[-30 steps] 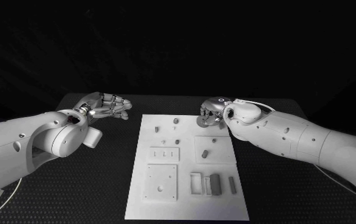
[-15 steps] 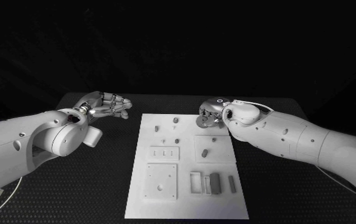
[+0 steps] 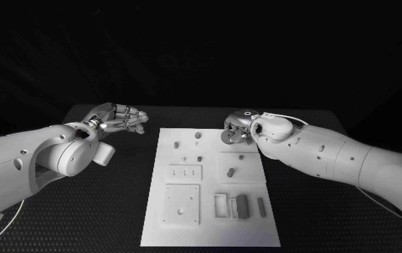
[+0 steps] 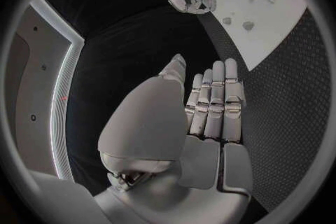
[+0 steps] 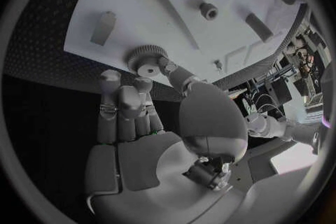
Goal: Assemble the parts on the task board
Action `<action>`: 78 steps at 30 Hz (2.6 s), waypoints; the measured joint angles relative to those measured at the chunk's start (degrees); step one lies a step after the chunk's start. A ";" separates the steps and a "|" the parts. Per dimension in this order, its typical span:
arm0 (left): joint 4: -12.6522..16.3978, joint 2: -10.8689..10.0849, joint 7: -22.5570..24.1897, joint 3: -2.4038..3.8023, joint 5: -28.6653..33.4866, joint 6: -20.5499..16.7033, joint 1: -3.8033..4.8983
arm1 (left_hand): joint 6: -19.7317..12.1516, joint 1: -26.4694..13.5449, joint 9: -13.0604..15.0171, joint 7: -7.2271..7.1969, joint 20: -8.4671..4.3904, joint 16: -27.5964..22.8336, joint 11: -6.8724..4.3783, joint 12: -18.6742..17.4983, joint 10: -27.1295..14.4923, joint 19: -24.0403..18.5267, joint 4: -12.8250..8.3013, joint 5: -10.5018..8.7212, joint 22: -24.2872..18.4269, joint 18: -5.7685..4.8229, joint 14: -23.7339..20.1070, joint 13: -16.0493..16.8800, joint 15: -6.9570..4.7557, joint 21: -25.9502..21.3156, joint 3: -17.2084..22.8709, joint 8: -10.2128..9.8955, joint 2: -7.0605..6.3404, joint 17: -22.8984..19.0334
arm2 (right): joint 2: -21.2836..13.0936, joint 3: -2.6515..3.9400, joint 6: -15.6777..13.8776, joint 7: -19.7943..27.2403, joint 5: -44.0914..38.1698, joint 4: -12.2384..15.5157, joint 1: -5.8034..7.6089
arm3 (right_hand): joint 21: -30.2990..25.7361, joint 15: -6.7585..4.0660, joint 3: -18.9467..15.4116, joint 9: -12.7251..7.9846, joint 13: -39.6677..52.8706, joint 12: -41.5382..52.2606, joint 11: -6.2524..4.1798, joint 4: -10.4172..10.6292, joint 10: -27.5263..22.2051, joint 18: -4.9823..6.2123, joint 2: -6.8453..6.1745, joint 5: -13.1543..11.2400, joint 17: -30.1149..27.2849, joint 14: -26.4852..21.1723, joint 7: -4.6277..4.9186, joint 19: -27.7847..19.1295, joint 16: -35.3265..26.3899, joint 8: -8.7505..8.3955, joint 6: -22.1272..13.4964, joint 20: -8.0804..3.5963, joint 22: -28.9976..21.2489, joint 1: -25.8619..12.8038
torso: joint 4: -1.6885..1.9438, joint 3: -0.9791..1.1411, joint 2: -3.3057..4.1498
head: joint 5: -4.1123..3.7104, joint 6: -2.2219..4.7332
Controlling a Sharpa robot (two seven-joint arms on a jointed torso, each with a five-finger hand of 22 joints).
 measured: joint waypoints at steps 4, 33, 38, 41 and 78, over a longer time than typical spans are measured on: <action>-0.06 0.00 0.00 0.00 0.00 0.00 0.00 | 0.00 0.00 0.00 0.00 0.00 0.00 0.00 0.00 0.00 0.00 0.00 0.00 0.00 0.20 0.00 0.00 0.00 0.00 0.00 0.00 0.00 0.06 | -0.05 0.01 0.05 0.00 -0.17 -0.01 0.00 | 0.35 0.20 0.07 -0.46 0.42 1.67 0.40 1.18 -0.40 0.00 -1.03 0.00 0.74 -0.23 0.94 0.00 0.99 -0.92 -0.94 0.00 0.00 -1.03 | 0.00 0.00 0.01 | -0.03 -0.07; 0.02 -0.23 0.00 0.00 0.00 0.05 0.00 | 0.00 0.00 0.00 0.00 0.00 -0.21 0.00 0.00 0.00 0.00 0.16 0.00 0.04 -0.18 0.00 0.01 0.00 0.00 0.16 0.00 0.00 0.21 | -0.67 0.06 -0.81 -0.14 -0.50 0.51 -0.39 | 1.06 0.42 0.62 -0.68 0.17 4.59 0.35 3.78 -0.86 -0.01 -0.57 0.00 1.65 -0.39 0.82 0.42 2.05 -0.93 -0.83 -0.40 0.00 -2.10 | -0.02 0.02 0.03 | -0.25 -0.12; 0.05 -0.31 0.00 0.00 0.00 0.06 0.00 | 0.00 -0.06 0.00 0.00 0.00 -0.21 -0.01 0.00 0.00 0.00 0.16 0.00 0.04 -0.19 0.00 0.01 0.00 0.00 0.16 0.00 0.06 0.22 | -0.63 0.17 -0.02 0.08 -0.30 0.25 -0.24 | 1.31 0.42 0.62 -0.56 -0.16 5.06 0.30 3.78 -0.90 -0.06 1.45 0.00 1.75 -0.39 0.56 0.18 2.28 -0.67 -0.57 -0.80 0.00 -1.93 | 0.01 0.02 0.03 | -0.30 -0.31; 0.05 -0.35 0.00 0.00 0.00 0.06 0.00 | 0.00 -0.67 0.00 0.00 0.00 -0.21 -0.01 0.00 0.00 0.00 0.16 0.00 0.05 -0.21 0.00 -0.05 0.00 0.00 0.16 0.00 0.16 0.35 | -0.52 0.22 0.43 0.26 -0.04 0.02 -0.14 | 1.54 0.43 0.62 -0.70 -0.39 5.26 0.42 3.78 -1.02 -0.06 2.26 0.00 1.81 -0.39 0.56 0.18 2.28 -0.66 -0.57 -0.81 0.00 -1.91 | 0.03 0.02 0.03 | -0.38 -0.47; 0.67 -0.34 -0.04 0.00 -0.02 0.40 0.01 | 0.00 -1.21 -0.04 0.00 0.00 -0.66 -0.01 -0.21 0.00 0.00 0.07 0.00 0.08 0.20 0.00 -0.09 0.00 -0.23 0.57 0.00 0.15 0.63 | -0.76 -0.48 -1.53 0.55 -0.66 0.76 -0.27 | 2.64 -0.62 0.40 -0.21 -3.07 7.71 -0.85 -0.60 -0.16 -0.19 6.60 -0.23 1.90 0.20 -0.47 -0.03 2.72 1.14 0.44 -0.99 0.00 -1.55 | 0.15 -0.04 -0.03 | -0.25 -1.19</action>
